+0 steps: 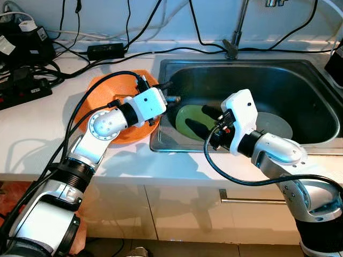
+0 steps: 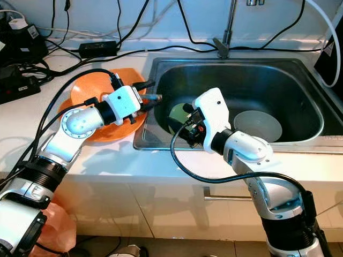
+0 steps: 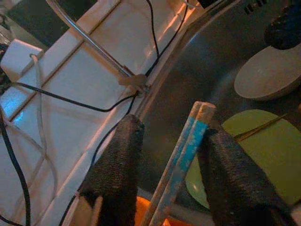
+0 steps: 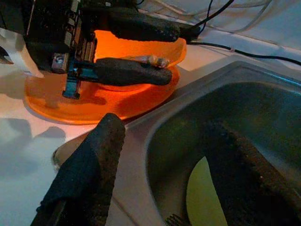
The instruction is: Kitchen organization
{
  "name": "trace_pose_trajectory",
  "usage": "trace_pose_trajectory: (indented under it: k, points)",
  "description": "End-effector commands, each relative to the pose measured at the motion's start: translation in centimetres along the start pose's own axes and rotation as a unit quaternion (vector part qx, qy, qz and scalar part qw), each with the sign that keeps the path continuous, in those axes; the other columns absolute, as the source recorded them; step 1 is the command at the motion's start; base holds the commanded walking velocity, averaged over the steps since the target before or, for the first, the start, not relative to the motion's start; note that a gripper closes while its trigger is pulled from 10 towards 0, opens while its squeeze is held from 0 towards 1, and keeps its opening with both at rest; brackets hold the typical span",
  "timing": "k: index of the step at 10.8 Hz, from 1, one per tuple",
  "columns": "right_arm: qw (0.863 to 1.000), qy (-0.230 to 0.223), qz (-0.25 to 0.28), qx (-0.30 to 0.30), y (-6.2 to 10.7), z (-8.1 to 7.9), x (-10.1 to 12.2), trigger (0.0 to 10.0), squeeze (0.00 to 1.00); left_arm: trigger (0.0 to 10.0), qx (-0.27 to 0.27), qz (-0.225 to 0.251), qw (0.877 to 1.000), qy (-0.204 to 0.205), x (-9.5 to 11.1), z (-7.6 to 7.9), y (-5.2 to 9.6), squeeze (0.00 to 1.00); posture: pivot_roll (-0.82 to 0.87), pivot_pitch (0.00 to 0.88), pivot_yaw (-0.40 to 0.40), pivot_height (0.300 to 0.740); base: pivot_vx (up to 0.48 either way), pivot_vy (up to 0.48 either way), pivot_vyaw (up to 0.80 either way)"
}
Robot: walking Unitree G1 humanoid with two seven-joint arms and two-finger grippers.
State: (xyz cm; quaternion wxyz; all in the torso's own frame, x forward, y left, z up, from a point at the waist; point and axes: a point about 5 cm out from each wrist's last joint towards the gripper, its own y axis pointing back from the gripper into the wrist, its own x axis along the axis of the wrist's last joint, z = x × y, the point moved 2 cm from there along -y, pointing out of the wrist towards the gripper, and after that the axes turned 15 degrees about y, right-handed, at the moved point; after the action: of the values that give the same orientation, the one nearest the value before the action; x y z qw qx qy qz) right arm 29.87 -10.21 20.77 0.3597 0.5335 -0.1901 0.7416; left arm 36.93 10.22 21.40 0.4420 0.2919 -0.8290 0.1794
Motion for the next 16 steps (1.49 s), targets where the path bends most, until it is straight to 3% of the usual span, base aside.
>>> trace_pose_trajectory:
  k: [1, 11, 14, 15, 16]
  points:
    - [1.000, 0.000, 0.005, -0.009, 0.1, 0.4, 0.2, 10.0, 0.00, 0.0, 0.000, 0.002, 1.000, -0.007, 0.3, -0.5, -0.1, 0.00, 0.07, 0.068, 0.072, 0.740, 0.000, 0.000, 0.00]
    - [1.000, 0.001, 0.002, -0.021, -0.3, 0.5, -0.2, 10.0, 0.00, 0.0, -0.006, 0.008, 1.000, -0.023, 0.5, -0.8, 0.1, 0.00, 0.07, 0.060, 0.070, 0.740, 0.000, 0.000, 0.00]
    - [0.999, -0.005, 0.007, -0.041, -0.7, 1.1, -0.2, 10.0, 0.00, 0.0, 0.068, 0.042, 0.995, -0.058, 4.3, -6.3, 1.2, 0.00, 0.08, 0.051, 0.067, 0.740, 0.000, 0.000, 0.00]
    - [0.998, -0.013, 0.010, -0.058, -1.0, 1.6, -0.2, 10.0, 0.00, 0.0, 0.116, 0.067, 0.990, -0.046, 6.0, -8.7, 2.0, 0.00, 0.09, 0.047, 0.067, 0.740, 0.000, 0.000, 0.00]
    - [0.996, -0.030, 0.012, -0.083, -1.4, 2.1, -0.4, 10.0, 0.00, 0.0, 0.216, 0.133, 0.967, 0.034, 8.2, -12.5, 3.5, 0.00, 0.09, 0.044, 0.068, 0.740, 0.000, 0.000, 0.00]
